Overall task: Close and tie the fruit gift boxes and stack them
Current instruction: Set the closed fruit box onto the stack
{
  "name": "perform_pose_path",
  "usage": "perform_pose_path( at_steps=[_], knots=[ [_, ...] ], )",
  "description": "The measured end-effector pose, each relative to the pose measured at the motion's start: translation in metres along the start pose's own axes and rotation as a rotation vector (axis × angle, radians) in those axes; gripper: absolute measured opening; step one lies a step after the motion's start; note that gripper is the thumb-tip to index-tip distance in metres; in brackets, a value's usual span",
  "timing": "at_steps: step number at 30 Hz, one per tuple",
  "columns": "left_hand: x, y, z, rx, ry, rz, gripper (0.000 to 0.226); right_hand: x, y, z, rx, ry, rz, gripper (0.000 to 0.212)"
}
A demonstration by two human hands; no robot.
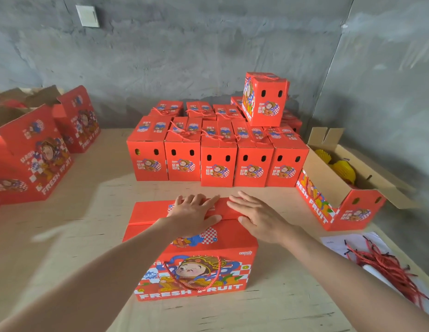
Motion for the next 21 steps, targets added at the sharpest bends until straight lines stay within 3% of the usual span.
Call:
perform_pose_path(
  at_steps=[7,12,21],
  knots=[
    [0.001,0.000,0.007,0.023,-0.038,-0.006,0.055,-0.003,0.010,0.018,-0.103,-0.053,0.023,0.051],
    [-0.002,-0.005,0.016,-0.088,0.013,-0.047,0.057,-0.010,-0.003,0.016,-0.105,0.199,0.036,0.062],
    [0.004,0.006,0.006,0.003,0.048,-0.088,0.061,-0.021,-0.010,0.037,-0.169,0.168,0.081,0.065]
  ],
)
Point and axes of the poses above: each hand's wrist, its own y-axis away from the middle knuckle, its own z-axis out of the palm, x = y × z, the point moved 9 cm from there along -y, towards the middle knuckle, and after that the axes turned 14 degrees about z, right-handed, at the moved point
